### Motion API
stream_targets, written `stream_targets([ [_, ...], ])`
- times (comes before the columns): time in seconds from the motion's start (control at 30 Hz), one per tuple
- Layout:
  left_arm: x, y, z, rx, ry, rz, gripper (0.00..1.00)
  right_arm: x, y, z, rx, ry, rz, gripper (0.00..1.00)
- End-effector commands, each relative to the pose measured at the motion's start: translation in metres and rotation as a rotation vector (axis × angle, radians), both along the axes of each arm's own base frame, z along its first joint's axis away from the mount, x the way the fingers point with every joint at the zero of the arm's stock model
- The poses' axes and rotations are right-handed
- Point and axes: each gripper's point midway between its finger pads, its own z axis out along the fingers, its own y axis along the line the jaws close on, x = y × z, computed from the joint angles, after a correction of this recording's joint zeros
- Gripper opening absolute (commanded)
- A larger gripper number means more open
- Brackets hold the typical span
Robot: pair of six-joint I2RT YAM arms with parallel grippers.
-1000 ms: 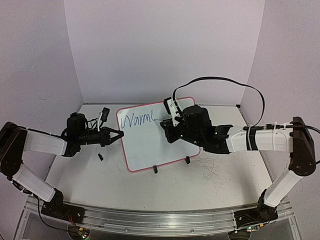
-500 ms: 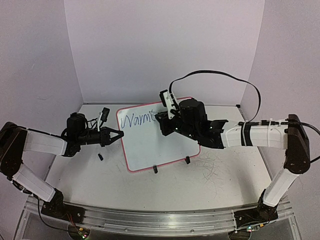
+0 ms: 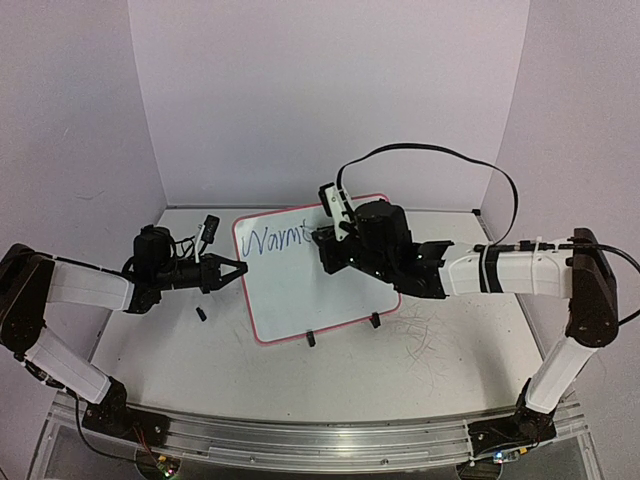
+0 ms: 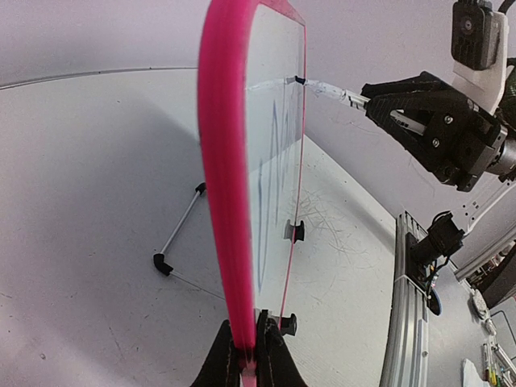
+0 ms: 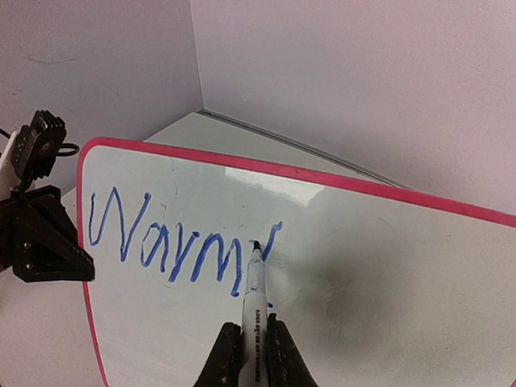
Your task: Write a sentence on the whiteboard
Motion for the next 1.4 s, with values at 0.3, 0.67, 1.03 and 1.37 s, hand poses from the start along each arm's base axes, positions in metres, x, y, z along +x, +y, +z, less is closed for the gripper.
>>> stream_targets([
  [0.3,0.012,0.002,0.015,0.017,-0.097,0.030,0.00,0.004,-0.023,0.020,0.025,-0.039,-0.087,0.00],
  [0.67,0.012,0.002,0.015,0.019,-0.096,0.031,0.00,-0.001,-0.023,0.039,0.088,-0.061,0.011,0.00],
  [1.03,0.012,0.002,0.015,0.020,-0.097,0.027,0.00,0.013,-0.011,0.036,0.070,-0.069,-0.009,0.00],
  [1.37,0.012,0.001,0.015,0.019,-0.097,0.023,0.00,0.019,-0.016,0.031,0.047,-0.066,-0.057,0.00],
])
